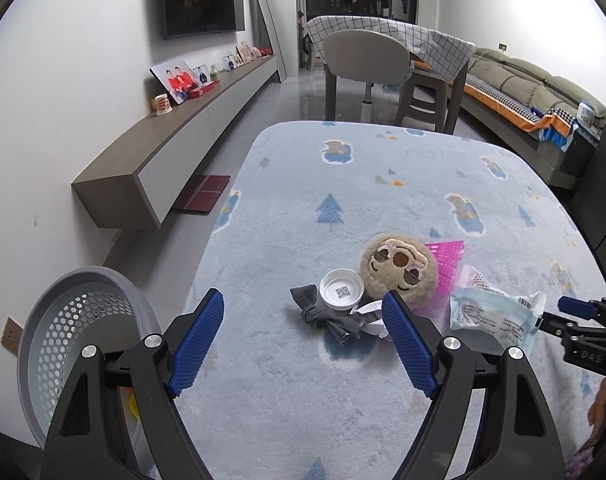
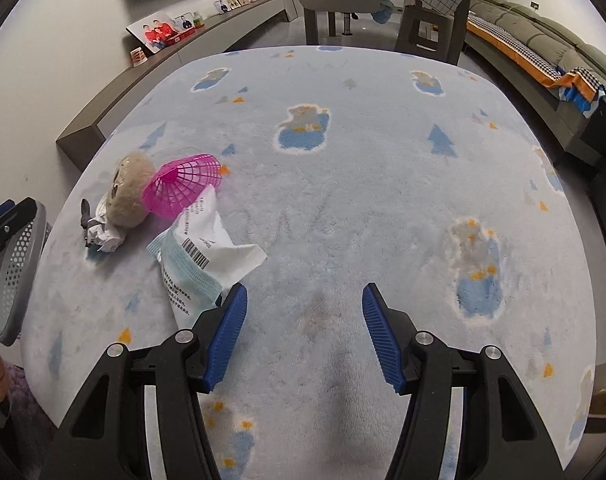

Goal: Collect trash
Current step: 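Grasp the white-and-blue sealed packet with the right gripper and lift it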

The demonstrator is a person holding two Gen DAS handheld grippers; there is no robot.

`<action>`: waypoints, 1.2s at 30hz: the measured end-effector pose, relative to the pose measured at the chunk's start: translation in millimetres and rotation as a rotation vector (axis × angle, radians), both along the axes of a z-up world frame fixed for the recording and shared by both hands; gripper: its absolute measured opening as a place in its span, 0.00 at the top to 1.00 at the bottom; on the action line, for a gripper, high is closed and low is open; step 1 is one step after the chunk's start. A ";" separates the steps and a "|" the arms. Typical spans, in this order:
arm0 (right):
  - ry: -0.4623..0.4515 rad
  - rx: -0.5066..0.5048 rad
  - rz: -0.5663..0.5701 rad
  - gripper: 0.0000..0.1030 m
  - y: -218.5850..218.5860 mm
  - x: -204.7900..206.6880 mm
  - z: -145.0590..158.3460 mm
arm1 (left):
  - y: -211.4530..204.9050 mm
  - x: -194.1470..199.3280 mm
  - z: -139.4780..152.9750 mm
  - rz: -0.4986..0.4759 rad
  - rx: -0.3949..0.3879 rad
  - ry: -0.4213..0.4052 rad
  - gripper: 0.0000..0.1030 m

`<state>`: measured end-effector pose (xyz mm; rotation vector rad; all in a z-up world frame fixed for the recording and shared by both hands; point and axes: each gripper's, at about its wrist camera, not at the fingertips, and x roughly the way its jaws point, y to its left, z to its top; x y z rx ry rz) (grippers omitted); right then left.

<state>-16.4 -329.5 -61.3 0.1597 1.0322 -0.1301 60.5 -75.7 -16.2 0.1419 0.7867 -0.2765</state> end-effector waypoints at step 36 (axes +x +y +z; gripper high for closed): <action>0.039 -0.108 0.271 0.33 58.0 49.9 -15.9 | 11.6 -4.9 -22.5 0.018 -0.004 0.094 0.08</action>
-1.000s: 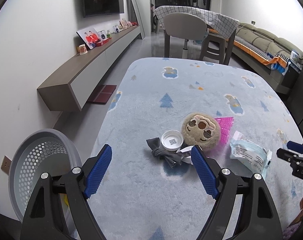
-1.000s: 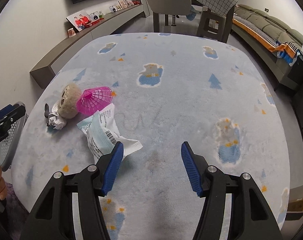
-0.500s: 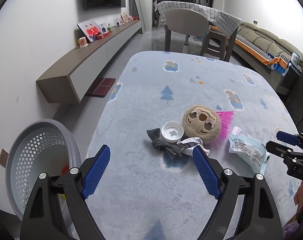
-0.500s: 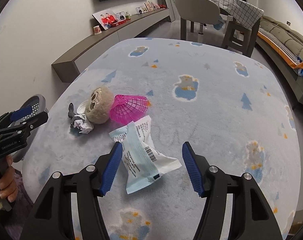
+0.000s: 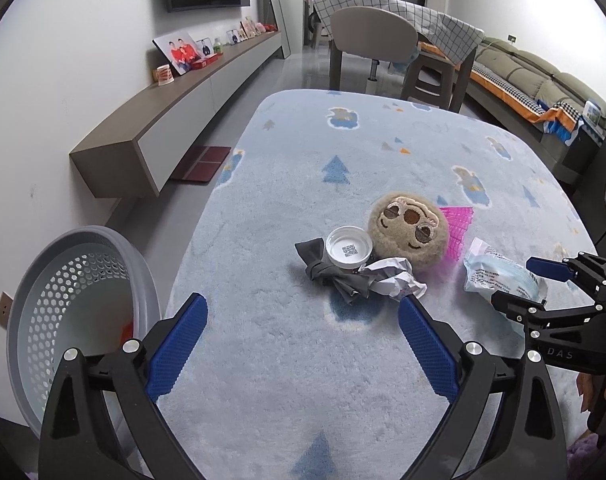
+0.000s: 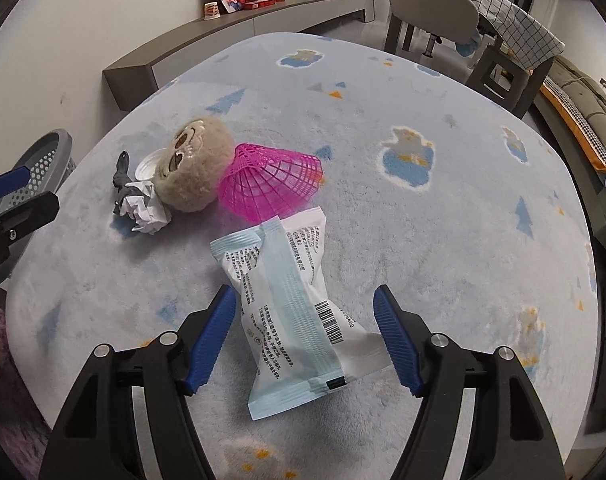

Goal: Collect trash
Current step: 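Grasp the white-and-blue sealed packet with the right gripper and lift it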

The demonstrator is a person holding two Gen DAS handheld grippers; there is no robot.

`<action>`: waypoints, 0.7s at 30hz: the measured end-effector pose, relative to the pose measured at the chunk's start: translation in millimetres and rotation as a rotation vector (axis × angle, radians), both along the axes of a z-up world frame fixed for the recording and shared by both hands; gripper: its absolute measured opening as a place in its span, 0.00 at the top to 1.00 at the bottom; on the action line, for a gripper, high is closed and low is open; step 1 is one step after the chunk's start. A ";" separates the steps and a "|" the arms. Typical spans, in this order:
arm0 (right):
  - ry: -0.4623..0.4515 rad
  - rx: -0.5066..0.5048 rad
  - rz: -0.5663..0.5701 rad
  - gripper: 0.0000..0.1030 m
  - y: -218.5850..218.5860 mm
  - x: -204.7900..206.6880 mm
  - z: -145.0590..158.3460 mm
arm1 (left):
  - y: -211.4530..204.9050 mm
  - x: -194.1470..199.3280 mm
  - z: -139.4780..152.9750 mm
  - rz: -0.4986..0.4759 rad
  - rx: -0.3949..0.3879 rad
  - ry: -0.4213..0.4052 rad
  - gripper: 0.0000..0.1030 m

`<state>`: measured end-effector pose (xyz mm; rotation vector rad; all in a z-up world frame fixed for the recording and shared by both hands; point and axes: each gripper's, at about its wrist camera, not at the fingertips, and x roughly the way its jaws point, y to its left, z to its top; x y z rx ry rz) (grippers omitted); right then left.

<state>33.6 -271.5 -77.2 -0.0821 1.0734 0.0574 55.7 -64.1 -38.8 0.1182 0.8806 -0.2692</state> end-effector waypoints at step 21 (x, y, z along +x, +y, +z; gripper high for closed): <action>-0.069 0.125 -0.128 0.57 -13.0 -16.6 19.6 | -3.9 23.3 -23.3 0.044 0.033 0.050 0.07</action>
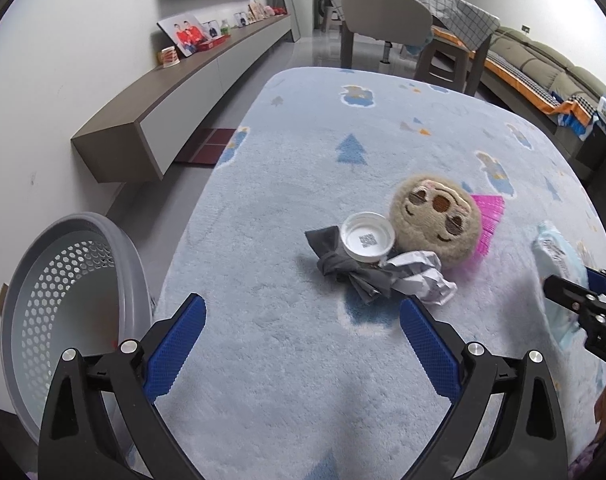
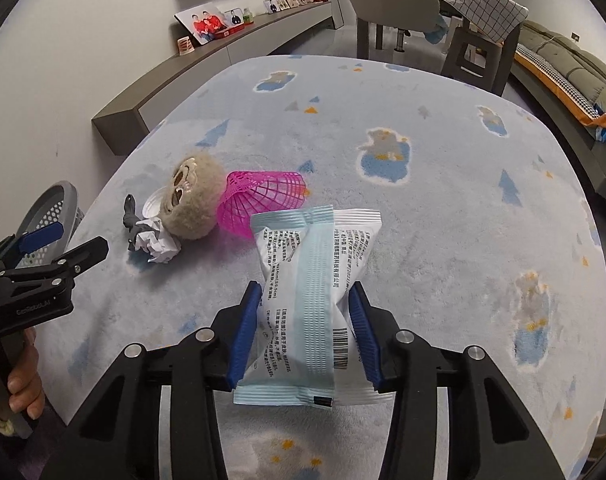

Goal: Collect trash
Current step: 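Grasp the white-and-blue sealed packet with the right gripper and lift it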

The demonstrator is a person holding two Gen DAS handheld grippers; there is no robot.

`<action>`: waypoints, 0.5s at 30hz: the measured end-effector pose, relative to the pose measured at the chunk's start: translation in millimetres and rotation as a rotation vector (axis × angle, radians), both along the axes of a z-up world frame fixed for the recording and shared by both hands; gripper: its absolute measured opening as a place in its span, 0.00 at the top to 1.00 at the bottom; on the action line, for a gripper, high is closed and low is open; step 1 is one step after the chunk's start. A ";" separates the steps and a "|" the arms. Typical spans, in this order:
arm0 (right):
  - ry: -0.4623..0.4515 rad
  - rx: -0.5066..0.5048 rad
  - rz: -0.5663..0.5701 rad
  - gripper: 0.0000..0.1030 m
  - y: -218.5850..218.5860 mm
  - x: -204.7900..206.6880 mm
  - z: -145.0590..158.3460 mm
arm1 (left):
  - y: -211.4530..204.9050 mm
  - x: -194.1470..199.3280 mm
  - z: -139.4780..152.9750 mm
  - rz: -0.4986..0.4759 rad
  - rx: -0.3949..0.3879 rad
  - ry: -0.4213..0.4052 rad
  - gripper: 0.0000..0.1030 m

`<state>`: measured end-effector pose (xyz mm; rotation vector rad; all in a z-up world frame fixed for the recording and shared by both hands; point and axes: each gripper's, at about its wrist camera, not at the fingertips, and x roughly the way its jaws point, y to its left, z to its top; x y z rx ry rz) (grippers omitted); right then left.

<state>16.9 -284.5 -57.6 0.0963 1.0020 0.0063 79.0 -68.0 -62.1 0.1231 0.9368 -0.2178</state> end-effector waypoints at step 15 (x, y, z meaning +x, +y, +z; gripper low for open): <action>0.003 0.022 0.000 0.57 -0.7 -1.7 1.8 | -10.3 27.0 -20.1 0.043 0.032 0.028 0.07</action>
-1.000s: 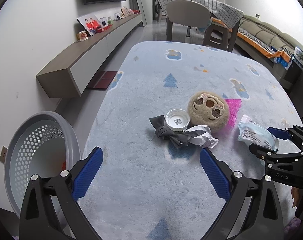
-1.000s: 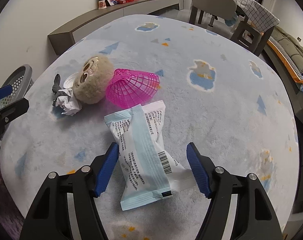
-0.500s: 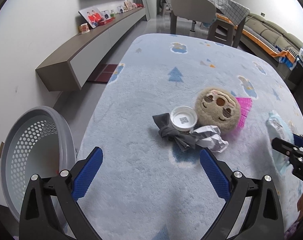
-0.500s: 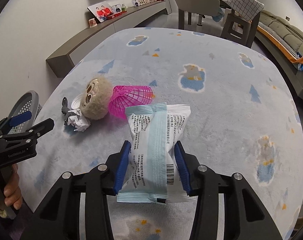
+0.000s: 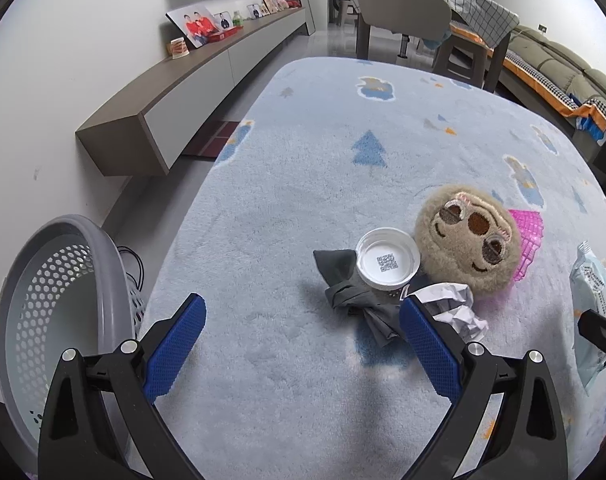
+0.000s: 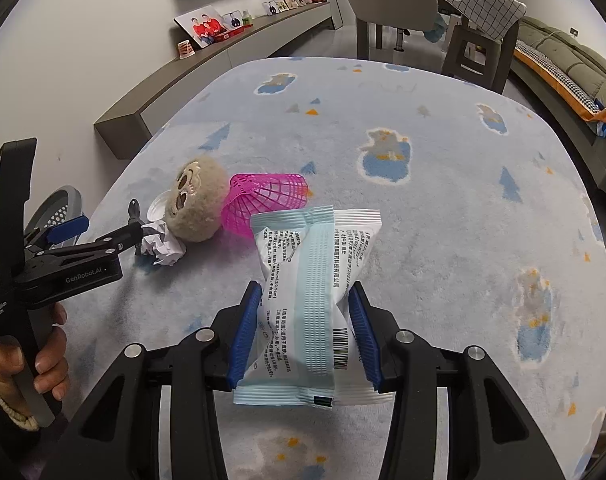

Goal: Collect trash
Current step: 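Grasp the grey wrapper with the left gripper while the right holds the packet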

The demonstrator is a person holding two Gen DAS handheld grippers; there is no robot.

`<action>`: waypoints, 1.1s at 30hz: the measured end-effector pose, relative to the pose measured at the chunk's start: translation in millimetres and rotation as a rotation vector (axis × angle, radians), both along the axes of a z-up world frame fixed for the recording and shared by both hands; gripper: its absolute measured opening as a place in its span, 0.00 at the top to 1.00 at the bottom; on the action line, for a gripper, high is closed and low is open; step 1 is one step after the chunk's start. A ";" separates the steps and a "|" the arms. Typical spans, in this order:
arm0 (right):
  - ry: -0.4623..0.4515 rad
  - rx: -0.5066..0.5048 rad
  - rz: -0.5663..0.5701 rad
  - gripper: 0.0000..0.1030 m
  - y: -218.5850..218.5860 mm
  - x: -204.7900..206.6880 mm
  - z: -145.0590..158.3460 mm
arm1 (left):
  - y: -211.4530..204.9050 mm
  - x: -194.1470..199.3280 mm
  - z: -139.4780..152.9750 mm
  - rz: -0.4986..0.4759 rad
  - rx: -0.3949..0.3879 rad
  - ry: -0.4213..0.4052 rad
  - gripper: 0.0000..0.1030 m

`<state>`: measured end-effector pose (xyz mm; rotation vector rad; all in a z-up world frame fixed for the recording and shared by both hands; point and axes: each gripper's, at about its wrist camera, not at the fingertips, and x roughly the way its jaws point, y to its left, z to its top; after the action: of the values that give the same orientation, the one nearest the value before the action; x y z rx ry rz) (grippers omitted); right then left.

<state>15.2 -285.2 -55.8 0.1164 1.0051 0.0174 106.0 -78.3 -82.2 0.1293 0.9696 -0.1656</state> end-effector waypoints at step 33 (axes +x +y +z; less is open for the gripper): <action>-0.002 0.004 0.001 0.57 1.8 2.2 0.3 | 1.9 4.3 -9.2 0.014 0.003 0.052 0.07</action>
<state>17.4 -283.5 -55.5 0.1199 1.0031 0.0209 110.3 -76.4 -91.4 0.1211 1.0223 -0.1552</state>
